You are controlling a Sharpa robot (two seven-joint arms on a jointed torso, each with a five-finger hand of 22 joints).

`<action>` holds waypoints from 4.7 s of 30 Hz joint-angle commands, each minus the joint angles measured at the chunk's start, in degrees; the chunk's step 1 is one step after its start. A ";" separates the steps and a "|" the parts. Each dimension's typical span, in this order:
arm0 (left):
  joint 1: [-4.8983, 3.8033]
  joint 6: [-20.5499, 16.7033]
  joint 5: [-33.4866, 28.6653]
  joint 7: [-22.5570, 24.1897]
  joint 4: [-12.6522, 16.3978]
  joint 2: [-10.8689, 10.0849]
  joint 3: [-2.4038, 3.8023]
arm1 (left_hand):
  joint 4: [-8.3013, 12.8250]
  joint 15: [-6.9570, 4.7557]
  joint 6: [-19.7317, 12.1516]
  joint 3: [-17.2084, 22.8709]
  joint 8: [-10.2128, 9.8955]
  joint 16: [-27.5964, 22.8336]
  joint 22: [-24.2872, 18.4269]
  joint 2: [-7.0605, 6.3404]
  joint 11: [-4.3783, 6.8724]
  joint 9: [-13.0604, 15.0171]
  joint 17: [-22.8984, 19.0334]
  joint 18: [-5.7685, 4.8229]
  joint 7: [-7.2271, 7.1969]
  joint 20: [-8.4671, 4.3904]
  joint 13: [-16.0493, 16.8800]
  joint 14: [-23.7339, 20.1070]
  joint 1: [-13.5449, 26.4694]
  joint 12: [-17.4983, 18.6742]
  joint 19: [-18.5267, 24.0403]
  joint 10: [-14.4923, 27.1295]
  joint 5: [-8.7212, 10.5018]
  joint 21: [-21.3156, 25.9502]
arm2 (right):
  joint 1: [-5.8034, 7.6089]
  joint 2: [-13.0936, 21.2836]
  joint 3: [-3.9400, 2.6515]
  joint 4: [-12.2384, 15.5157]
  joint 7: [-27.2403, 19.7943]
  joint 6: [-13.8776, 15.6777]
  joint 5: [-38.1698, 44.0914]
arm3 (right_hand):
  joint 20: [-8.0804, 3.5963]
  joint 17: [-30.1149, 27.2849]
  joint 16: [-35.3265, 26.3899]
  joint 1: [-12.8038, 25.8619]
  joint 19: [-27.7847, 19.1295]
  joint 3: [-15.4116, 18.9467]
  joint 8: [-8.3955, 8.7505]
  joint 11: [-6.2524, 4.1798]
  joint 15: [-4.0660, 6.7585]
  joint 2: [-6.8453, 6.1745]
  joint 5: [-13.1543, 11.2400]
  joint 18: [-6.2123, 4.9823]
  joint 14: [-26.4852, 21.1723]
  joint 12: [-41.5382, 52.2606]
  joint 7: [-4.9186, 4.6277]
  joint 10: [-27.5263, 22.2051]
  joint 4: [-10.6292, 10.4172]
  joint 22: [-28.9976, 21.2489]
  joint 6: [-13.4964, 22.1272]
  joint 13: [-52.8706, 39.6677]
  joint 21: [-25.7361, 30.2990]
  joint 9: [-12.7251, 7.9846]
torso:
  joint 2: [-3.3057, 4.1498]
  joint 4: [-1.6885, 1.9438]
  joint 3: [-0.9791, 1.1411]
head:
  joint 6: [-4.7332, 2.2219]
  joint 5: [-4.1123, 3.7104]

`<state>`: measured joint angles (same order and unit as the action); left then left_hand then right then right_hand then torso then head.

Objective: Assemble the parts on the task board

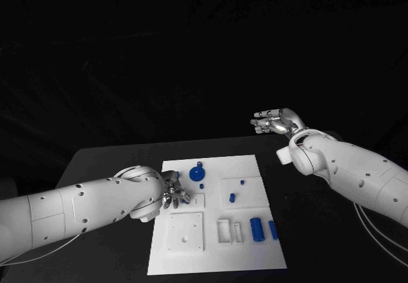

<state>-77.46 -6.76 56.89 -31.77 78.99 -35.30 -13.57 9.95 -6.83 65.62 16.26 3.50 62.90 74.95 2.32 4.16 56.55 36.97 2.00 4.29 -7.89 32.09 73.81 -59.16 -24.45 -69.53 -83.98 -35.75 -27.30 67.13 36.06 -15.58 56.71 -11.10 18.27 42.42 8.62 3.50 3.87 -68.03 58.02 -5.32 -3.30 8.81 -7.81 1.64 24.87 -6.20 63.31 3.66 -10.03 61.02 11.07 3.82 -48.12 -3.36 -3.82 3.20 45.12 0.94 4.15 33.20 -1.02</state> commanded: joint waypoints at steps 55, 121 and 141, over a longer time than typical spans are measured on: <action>0.80 0.07 -0.39 1.26 -0.52 0.45 -0.15 | 5.66 -0.12 5.41 5.31 0.35 -0.20 1.09 0.34 0.29 -0.21 -0.01 -0.72 -4.86 -0.12 -0.08 0.67 -0.30 -0.25 -0.89 -2.20 0.22 1.20 | 0.01 -0.77 -0.04 -0.69 2.37 -2.89 0.55 | 0.26 -0.05 -0.28 0.20 -1.31 -0.20 0.18 0.24 -0.68 -0.58 1.51 -0.58 -0.73 -0.22 -0.14 -1.21 -0.44 -0.06 0.97 0.05 -0.30 -0.09 | 0.05 -0.01 -0.01 | 0.08 -0.09; -0.75 10.46 -4.45 -0.05 -4.16 2.32 1.18 | 6.40 0.03 6.73 21.45 0.32 0.64 1.18 -3.70 0.09 1.38 0.31 0.47 -4.79 0.08 -0.27 0.81 2.22 -2.11 0.94 -2.36 8.40 -3.81 | -0.57 -1.91 -0.04 -2.33 2.60 -4.18 0.93 | 0.30 -0.06 -0.29 0.37 -1.57 -4.32 0.19 0.24 -0.67 -0.59 0.17 -0.61 -0.98 -0.24 -0.17 -1.35 1.23 -0.07 0.90 0.06 -0.27 -0.09 | -0.02 -0.02 0.07 | 0.00 -0.66; -0.79 10.36 -3.66 -0.44 -5.57 3.44 1.16 | 6.38 0.01 6.65 21.34 0.35 0.57 1.13 -3.53 0.07 1.06 0.22 0.48 -4.77 0.07 -0.32 0.81 2.29 -2.09 0.96 -2.32 8.53 -3.91 | -0.61 -1.87 -0.04 -2.25 2.58 -4.24 1.04 | 0.34 -0.06 -0.29 0.41 -1.73 -4.78 0.18 0.27 -0.64 -0.70 -0.12 -0.60 -1.12 -0.24 -0.19 -1.48 1.34 -0.07 0.98 0.06 -0.26 -0.09 | -0.02 -0.01 0.05 | -0.30 -1.09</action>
<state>-78.21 2.73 53.00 -32.11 73.41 -32.02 -12.43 7.70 -6.82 66.23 28.89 3.64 63.19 74.94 -1.42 3.99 57.55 37.20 2.18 4.88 -7.89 31.79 74.61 -56.33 -26.17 -69.08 -84.12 -27.21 -30.94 66.54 34.21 -15.58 54.39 -8.23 14.76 42.99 9.01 3.54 3.87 -67.66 56.81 -9.82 -3.30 9.11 -8.53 1.28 24.94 -6.18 62.56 3.67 -10.11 59.89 12.42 3.83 -47.43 -3.37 -3.82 3.18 45.09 0.92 4.20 32.93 -2.08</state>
